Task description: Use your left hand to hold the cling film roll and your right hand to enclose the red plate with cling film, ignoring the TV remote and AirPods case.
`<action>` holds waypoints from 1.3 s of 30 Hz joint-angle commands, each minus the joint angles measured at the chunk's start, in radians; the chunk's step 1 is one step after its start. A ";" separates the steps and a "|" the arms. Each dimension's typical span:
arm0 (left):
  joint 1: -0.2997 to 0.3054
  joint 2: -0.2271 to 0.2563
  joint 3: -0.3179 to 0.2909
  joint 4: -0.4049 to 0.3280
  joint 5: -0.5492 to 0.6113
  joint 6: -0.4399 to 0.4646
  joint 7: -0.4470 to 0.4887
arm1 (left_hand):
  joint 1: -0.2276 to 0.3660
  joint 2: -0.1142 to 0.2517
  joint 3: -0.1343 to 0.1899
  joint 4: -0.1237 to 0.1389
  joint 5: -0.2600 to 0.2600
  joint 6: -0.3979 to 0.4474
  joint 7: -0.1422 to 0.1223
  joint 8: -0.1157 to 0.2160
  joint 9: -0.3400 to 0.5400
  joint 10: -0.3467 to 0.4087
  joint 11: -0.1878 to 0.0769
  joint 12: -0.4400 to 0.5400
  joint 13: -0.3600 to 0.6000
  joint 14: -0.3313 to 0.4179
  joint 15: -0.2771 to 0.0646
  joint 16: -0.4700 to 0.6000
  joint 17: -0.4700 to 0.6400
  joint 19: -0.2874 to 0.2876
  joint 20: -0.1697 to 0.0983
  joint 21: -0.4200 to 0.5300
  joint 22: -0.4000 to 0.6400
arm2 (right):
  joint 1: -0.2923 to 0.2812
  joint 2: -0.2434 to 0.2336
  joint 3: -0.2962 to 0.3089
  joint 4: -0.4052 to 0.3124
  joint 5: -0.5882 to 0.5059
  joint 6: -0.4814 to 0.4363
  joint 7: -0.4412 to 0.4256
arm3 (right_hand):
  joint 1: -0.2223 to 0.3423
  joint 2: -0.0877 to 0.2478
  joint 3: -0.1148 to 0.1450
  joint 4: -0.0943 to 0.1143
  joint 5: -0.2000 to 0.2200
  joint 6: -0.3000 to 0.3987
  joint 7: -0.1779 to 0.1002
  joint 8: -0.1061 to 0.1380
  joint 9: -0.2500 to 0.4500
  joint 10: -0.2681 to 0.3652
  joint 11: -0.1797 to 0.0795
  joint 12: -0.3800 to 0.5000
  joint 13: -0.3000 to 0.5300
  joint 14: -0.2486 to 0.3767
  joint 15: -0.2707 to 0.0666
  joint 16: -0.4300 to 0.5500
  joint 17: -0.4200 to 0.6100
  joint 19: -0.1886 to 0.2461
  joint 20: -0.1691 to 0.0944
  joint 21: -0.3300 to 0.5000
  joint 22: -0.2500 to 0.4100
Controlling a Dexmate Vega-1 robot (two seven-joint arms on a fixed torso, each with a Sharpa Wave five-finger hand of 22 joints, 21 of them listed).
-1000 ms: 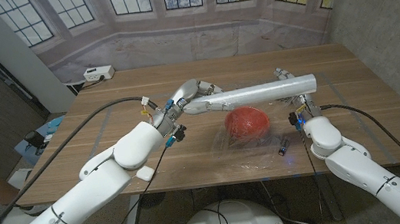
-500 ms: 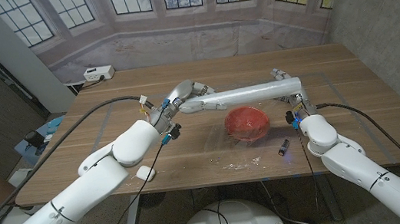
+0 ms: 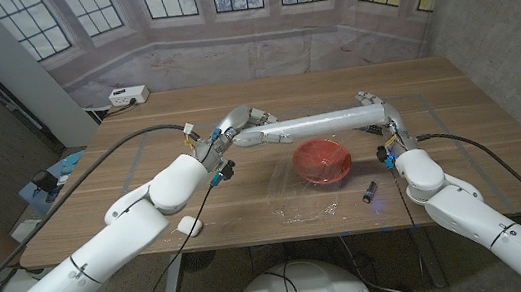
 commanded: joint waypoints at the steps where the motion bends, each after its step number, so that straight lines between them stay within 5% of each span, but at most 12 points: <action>1: -0.015 0.002 0.010 0.006 0.003 0.010 0.000 | 0.323 0.326 -0.007 0.000 0.004 0.002 0.008 0.005 0.005 0.004 0.001 -0.001 0.006 0.004 0.001 0.005 0.002 0.002 0.006 0.001 0.001 | -0.049 -0.047 0.031 -0.058 -0.012 -0.036 -0.021 | 0.011 -0.004 0.004 -0.003 0.003 0.004 -0.001 -0.001 0.003 0.002 0.005 -0.002 0.003 0.006 -0.065 -0.004 0.003 0.010 -0.010 0.000 0.003; 39: -0.026 0.004 0.004 0.110 0.002 -0.084 -0.016 | 0.324 0.326 -0.007 -0.001 0.004 0.004 0.004 0.005 0.006 0.005 0.001 -0.006 0.008 0.003 0.001 0.004 0.002 0.003 0.003 0.000 0.001 | -0.297 -0.229 0.172 -0.377 -0.087 -0.368 -0.104 | 0.010 -0.006 0.004 -0.003 0.003 0.005 0.002 0.000 0.003 0.004 0.005 -0.002 0.003 0.005 -0.064 -0.005 0.002 0.011 -0.011 0.000 0.003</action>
